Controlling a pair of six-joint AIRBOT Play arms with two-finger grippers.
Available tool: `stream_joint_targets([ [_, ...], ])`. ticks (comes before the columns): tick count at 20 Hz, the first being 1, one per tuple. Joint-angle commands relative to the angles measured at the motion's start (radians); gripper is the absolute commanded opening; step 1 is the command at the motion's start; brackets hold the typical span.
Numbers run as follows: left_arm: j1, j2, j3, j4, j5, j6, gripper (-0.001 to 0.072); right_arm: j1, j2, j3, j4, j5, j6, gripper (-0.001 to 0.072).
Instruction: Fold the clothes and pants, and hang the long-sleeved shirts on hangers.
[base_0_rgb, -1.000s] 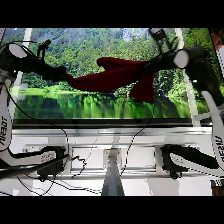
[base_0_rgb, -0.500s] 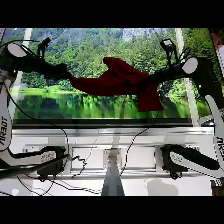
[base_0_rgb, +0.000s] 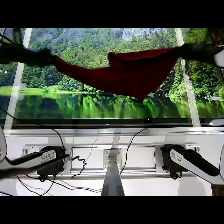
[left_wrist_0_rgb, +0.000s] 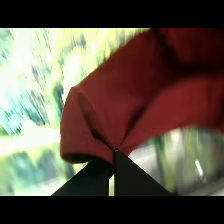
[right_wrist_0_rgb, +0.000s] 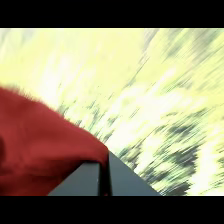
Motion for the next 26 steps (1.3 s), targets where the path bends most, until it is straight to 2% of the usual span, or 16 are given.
stream_joint_targets([
  [1,0.073,0.117,0.116,-0.052,0.132,0.003,0.0020,-0.102,0.135,0.057,0.007,-0.024,0.006,0.0013],
  [3,0.096,0.218,0.135,-0.144,0.332,0.003,0.0020,-0.104,0.246,0.057,0.008,-0.034,-0.016,0.0013],
  [6,0.096,0.359,0.134,-0.162,0.618,0.003,0.0020,-0.104,0.406,0.056,0.005,-0.034,-0.020,0.0013],
  [8,0.097,0.431,0.134,-0.105,0.698,0.003,0.0020,-0.104,0.483,0.056,0.004,-0.013,-0.013,0.0013],
  [11,0.097,0.489,0.134,-0.011,0.664,0.003,0.0020,-0.104,0.544,0.056,0.009,0.101,0.045,0.0013],
  [13,0.097,0.491,0.133,-0.004,0.611,0.003,0.0020,-0.104,0.554,0.056,0.015,0.194,0.068,0.0014],
  [17,0.097,0.395,0.130,0.027,0.388,0.002,0.0019,-0.104,0.521,0.006,0.019,0.325,0.070,0.0013],
  [20,0.069,0.219,0.130,0.033,0.285,0.003,0.0019,-0.104,0.448,-0.120,0.098,0.297,0.069,0.0013],
  [23,-0.014,-0.012,0.130,0.033,0.163,0.003,0.0020,-0.104,0.340,-0.297,0.200,0.170,0.067,0.0013],
  [26,-0.117,-0.210,0.131,0.032,0.211,0.003,0.0019,-0.104,0.230,-0.406,0.198,0.028,0.066,0.0013],
])
